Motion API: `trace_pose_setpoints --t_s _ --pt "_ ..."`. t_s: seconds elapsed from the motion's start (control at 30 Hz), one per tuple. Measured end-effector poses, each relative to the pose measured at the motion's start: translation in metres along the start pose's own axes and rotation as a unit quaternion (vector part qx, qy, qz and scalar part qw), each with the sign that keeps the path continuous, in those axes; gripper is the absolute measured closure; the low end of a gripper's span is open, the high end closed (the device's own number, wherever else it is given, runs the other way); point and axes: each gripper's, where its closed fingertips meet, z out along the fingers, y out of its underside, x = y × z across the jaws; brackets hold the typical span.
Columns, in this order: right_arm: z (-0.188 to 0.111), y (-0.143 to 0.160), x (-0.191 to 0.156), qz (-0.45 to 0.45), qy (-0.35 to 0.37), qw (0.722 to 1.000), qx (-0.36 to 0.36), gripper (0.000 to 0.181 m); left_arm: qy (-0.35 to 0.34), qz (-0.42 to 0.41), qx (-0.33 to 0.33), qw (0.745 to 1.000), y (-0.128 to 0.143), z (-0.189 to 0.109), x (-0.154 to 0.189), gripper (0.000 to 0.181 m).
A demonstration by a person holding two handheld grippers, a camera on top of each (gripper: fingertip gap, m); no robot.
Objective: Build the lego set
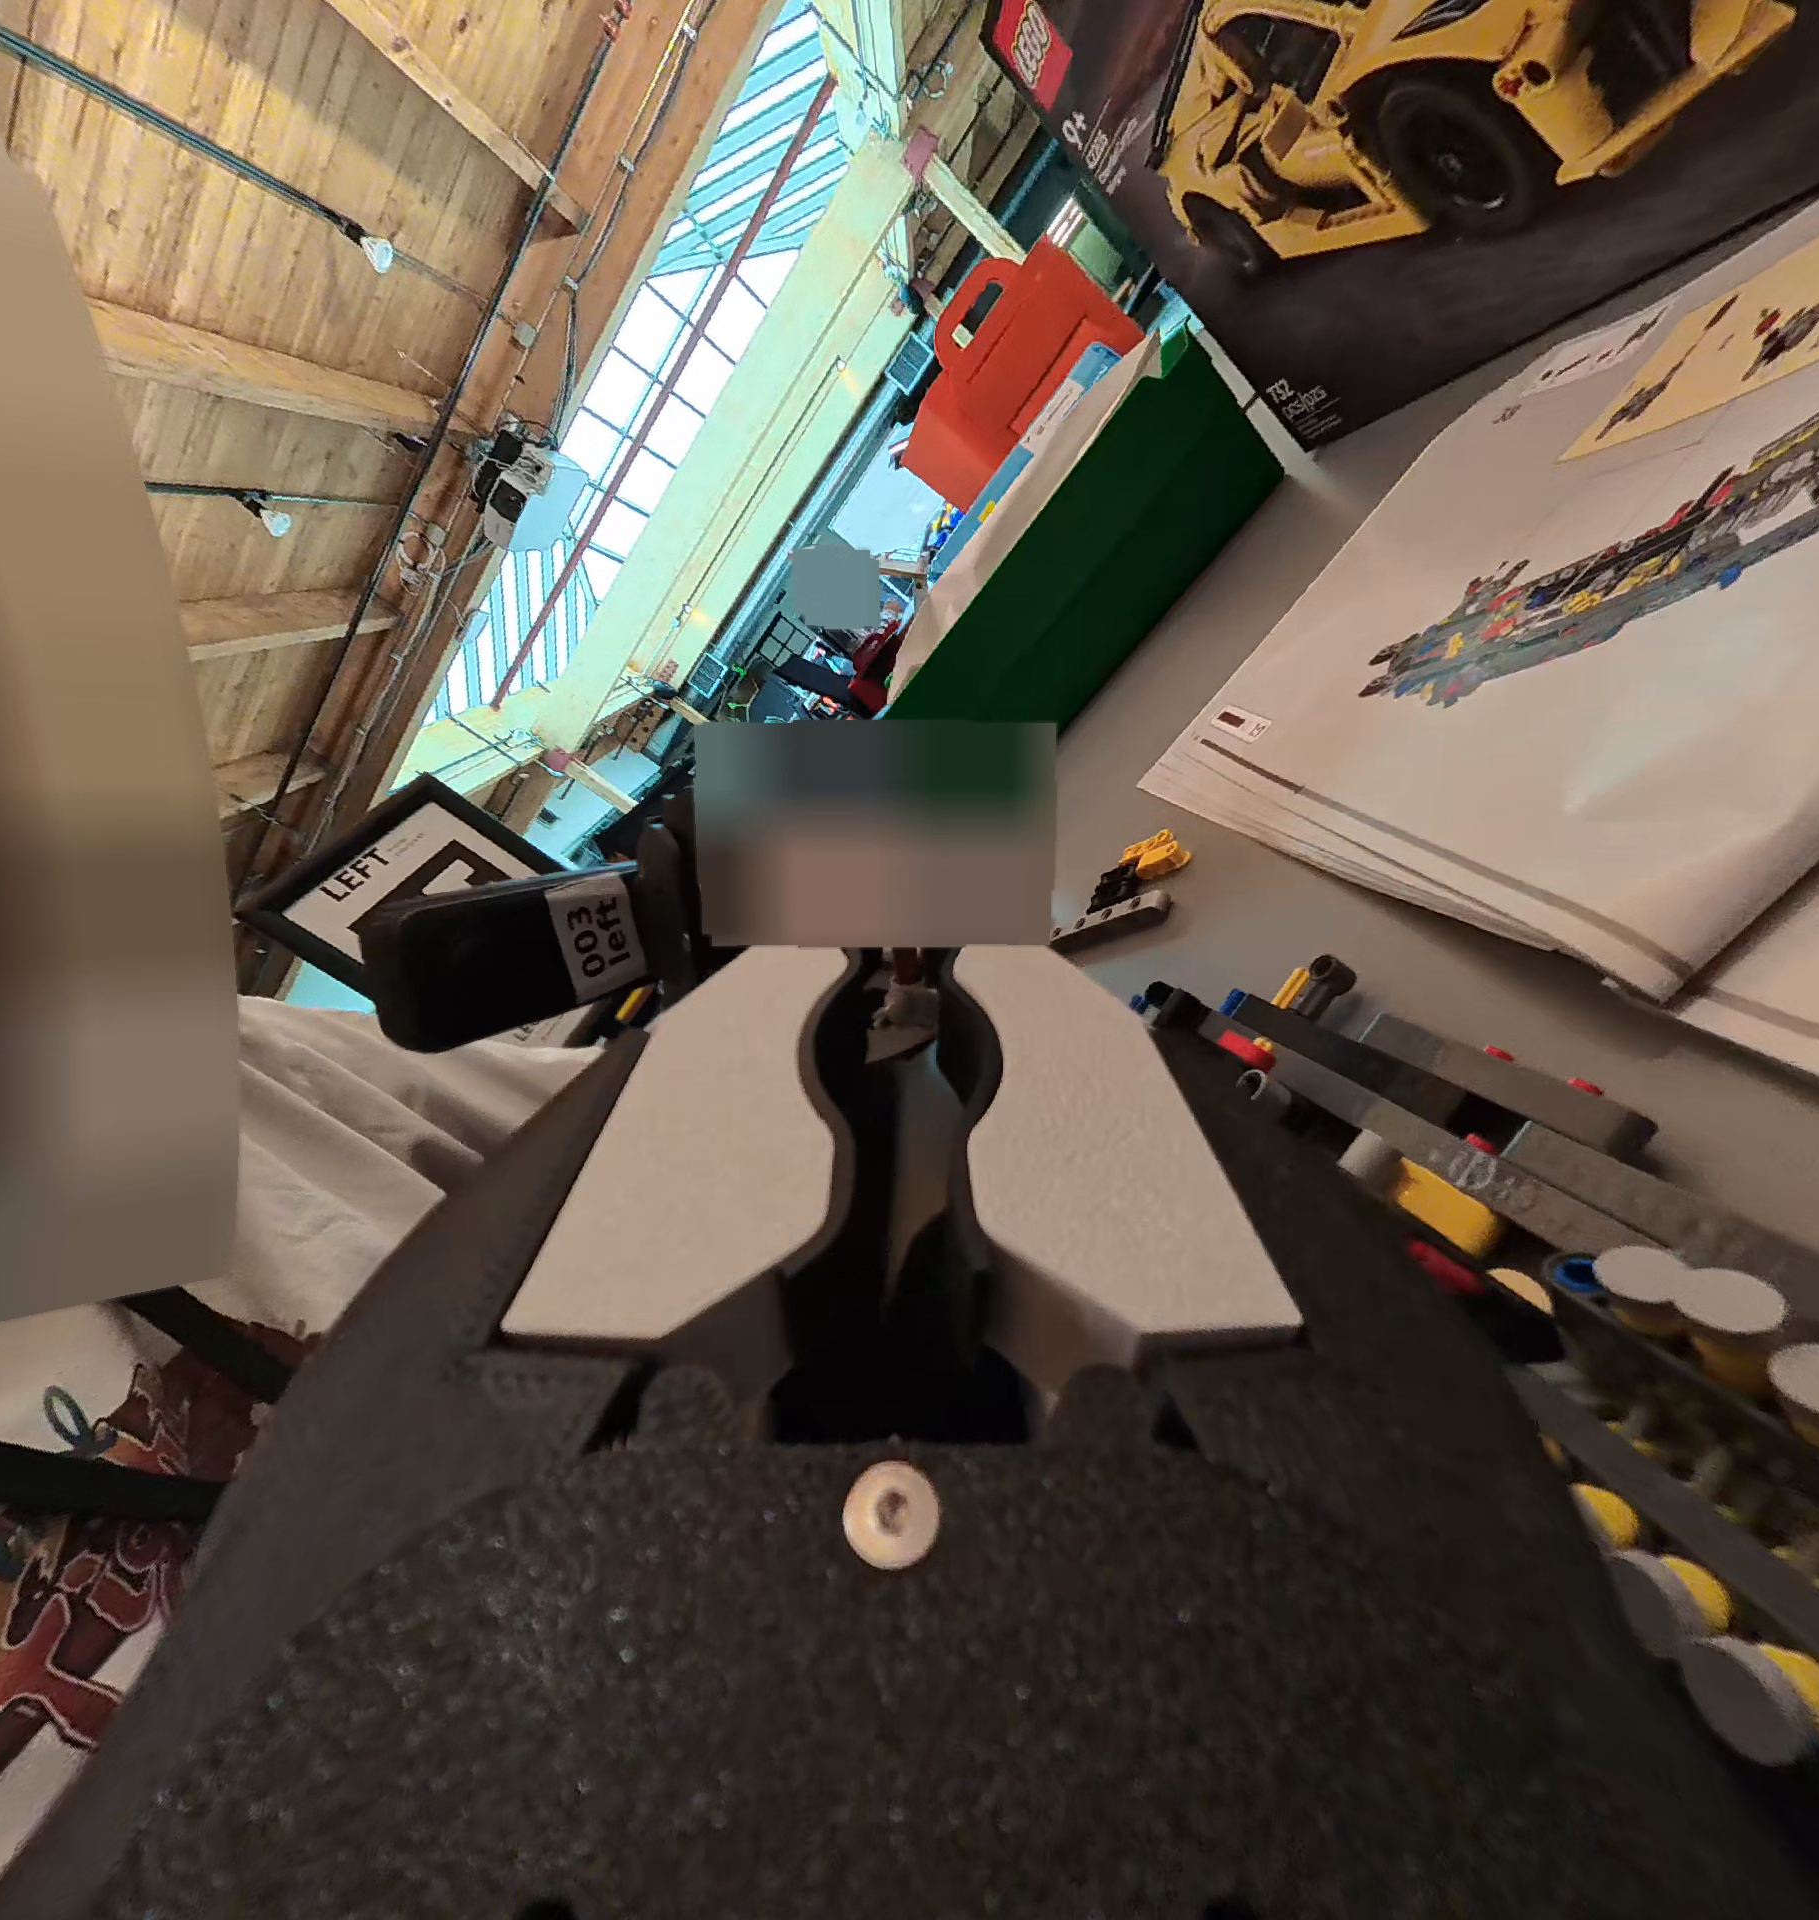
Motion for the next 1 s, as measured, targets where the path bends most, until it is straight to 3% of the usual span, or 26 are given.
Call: trace_pose_setpoints --t_s 0.17,0.43,0.63,0.73,0.9,1.0 --pt "0.002 0.001 0.002 0.022 0.007 1.000 0.005 0.178 0.003 -0.001 -0.010 1.000 0.004 0.000 0.000 0.175" --pt "0.000 0.007 0.009 -0.118 0.093 0.988 -0.032 0.177 0.033 -0.021 -0.018 0.999 0.008 0.002 0.007 0.175" --pt "0.000 0.004 0.007 -0.057 0.067 0.996 0.006 0.177 0.041 -0.066 -0.001 0.997 0.004 0.002 0.005 0.175" --pt "0.000 0.005 0.008 0.004 0.043 0.999 0.019 0.178 0.029 -0.037 -0.011 0.999 0.006 0.003 0.005 0.176" --pt "-0.001 0.010 0.013 -0.059 0.082 0.995 -0.015 0.177 0.028 0.006 -0.031 0.999 0.012 0.004 0.009 0.175" --pt "-0.001 0.012 0.006 -0.050 0.052 0.997 -0.022 0.177 0.046 -0.015 -0.007 0.999 0.005 0.001 0.011 0.175"
